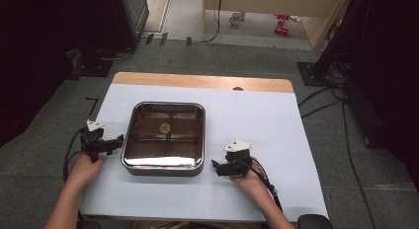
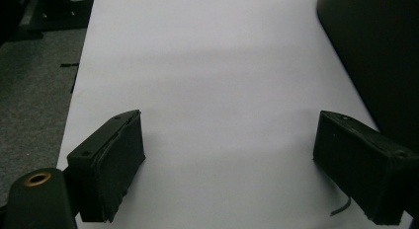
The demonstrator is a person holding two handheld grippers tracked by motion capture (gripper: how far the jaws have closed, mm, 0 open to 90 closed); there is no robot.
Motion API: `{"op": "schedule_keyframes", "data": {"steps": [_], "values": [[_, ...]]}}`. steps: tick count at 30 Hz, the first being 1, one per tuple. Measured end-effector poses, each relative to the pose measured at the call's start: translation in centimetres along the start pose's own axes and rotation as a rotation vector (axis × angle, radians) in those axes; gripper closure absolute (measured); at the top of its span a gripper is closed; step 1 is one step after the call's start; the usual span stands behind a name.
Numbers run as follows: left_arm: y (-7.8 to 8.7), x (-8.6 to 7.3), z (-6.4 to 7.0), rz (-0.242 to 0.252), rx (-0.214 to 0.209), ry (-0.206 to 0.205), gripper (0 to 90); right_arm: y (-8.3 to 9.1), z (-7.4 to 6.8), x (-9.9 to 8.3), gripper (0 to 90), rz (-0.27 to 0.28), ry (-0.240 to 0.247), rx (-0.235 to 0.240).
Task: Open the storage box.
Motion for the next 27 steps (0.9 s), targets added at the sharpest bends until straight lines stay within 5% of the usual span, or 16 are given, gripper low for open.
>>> {"op": "schedule_keyframes", "data": {"steps": [19,27], "values": [[0.0,0.0,0.0,0.000,0.000,0.000,12.1,0.0,-0.1,0.4,13.9,-0.035,-0.009,-0.008],[0.0,0.0,0.0,0.000,0.000,0.000,12.1,0.2,-0.1,1.2,21.8,-0.085,-0.049,0.039]]}}
Point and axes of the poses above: each handheld gripper's, and its own axes: y roughly backward along the jaws, x roughly out of its top, z roughly to its right, the point moved 2 cm from there along -y, roughly forward along the jaws, and after that the axes turned 15 degrees about z, right-handed, at the moved point
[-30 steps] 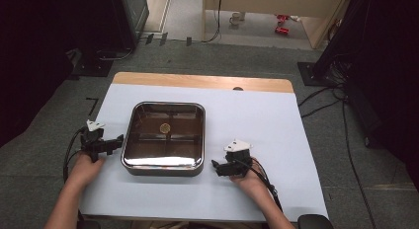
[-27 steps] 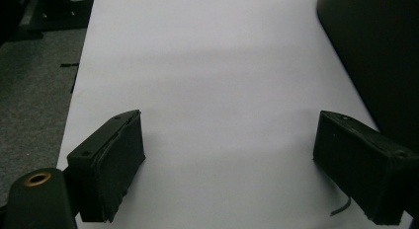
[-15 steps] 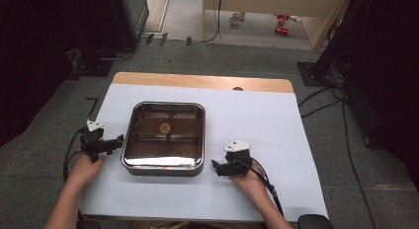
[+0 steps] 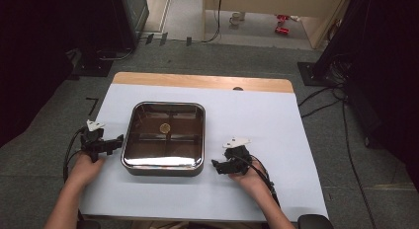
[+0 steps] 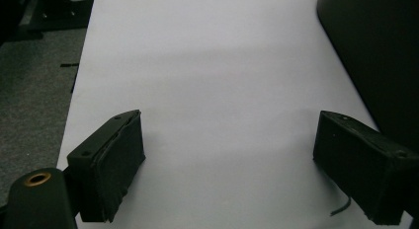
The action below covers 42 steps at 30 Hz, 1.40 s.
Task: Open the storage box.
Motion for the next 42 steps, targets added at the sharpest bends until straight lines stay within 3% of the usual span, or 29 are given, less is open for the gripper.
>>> {"op": "schedule_keyframes", "data": {"steps": [14,24,42], "values": [[0.0,0.0,0.0,0.002,0.001,0.001,12.1,1.4,-0.4,1.8,25.9,-0.005,-0.013,0.060],[0.0,0.0,0.0,0.001,0.001,-0.001,12.1,2.2,-0.9,2.7,27.7,0.025,0.003,0.076],[0.0,0.0,0.0,0.002,0.001,-0.001,12.1,2.3,-2.1,7.0,32.0,0.062,0.059,0.126]]}}
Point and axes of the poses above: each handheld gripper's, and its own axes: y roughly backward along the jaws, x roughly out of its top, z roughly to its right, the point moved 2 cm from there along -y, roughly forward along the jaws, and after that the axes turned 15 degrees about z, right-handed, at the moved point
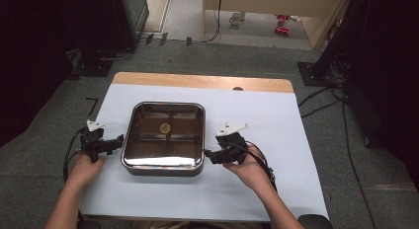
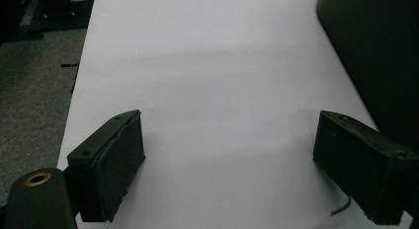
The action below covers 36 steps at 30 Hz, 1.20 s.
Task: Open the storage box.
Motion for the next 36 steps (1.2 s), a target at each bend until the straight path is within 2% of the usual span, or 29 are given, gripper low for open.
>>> {"op": "schedule_keyframes", "data": {"steps": [9,20,36], "values": [[0.0,0.0,0.0,0.000,0.000,0.000,12.1,-1.2,-1.0,1.6,35.3,0.009,0.008,0.034],[0.0,0.0,0.0,0.000,0.000,0.000,12.1,-2.8,-1.1,3.7,38.5,0.019,0.030,0.045],[0.0,0.0,0.0,-0.003,-0.001,0.000,12.1,-7.2,-2.2,6.2,42.3,0.024,0.033,0.082]]}}
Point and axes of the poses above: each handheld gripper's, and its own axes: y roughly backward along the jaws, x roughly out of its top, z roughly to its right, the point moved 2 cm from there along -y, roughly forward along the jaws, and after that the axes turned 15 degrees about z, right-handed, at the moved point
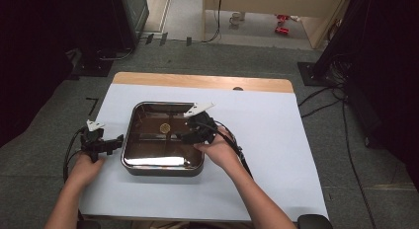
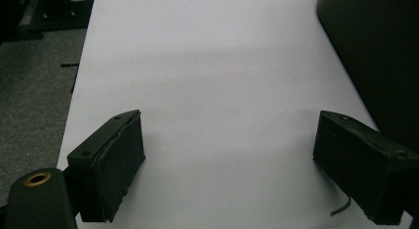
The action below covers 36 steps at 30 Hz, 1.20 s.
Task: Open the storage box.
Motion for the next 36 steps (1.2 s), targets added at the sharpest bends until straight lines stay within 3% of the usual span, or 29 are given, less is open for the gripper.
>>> {"op": "schedule_keyframes", "data": {"steps": [19,29,36], "values": [[0.0,0.0,0.0,0.004,0.001,0.001,12.1,-5.1,-1.2,0.4,47.5,-0.006,0.012,0.025],[0.0,0.0,0.0,0.004,0.001,0.000,12.1,-6.4,-2.1,0.3,53.0,-0.021,0.044,0.027],[0.0,0.0,0.0,0.004,0.001,0.001,12.1,-6.4,-1.9,0.3,57.9,-0.026,0.064,0.022]]}}
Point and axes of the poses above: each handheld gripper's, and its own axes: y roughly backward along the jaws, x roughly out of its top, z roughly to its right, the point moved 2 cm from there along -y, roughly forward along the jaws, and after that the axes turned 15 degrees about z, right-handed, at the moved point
